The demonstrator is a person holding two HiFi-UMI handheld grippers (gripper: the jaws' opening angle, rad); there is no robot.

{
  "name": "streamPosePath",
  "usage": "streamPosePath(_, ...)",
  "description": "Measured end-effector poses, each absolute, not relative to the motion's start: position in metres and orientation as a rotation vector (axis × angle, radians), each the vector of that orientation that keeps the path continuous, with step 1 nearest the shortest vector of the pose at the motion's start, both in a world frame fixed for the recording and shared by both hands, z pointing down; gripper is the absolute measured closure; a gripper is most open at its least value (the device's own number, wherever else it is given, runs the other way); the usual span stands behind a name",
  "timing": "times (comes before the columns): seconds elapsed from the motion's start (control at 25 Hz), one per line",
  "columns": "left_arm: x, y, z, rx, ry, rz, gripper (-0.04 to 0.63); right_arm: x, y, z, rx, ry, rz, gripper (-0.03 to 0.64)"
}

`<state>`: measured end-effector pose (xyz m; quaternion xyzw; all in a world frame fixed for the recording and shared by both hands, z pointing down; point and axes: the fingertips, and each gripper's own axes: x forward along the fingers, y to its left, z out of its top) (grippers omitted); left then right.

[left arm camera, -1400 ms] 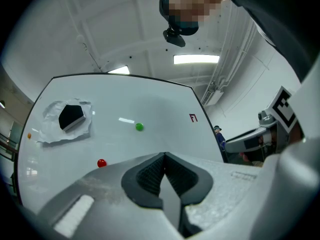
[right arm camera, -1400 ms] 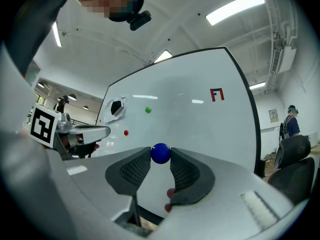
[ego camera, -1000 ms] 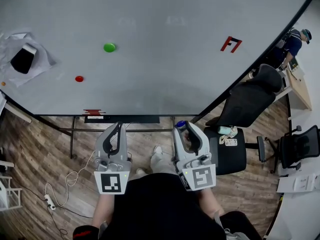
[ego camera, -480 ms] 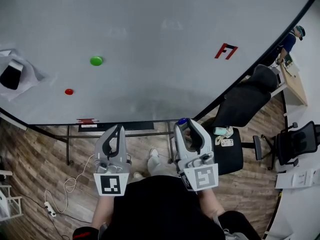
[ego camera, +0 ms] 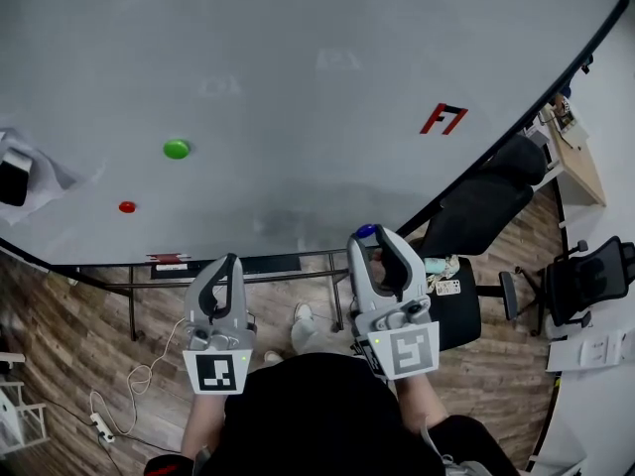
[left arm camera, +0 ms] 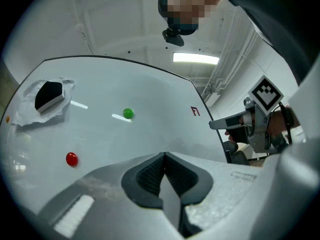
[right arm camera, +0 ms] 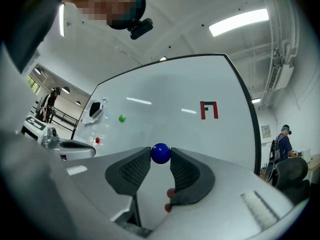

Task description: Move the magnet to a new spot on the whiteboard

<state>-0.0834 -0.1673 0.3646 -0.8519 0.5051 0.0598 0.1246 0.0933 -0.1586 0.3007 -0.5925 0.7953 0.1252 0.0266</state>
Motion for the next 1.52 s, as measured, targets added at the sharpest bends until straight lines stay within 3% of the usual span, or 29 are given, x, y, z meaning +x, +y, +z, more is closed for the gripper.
streamPosePath(1.52, -0.067, -0.21, 0.376, -2.495, 1.506, 0.165, 0.594, 0.129, -0.238, 0.241, -1.92, 2.336, 0.556, 0.491)
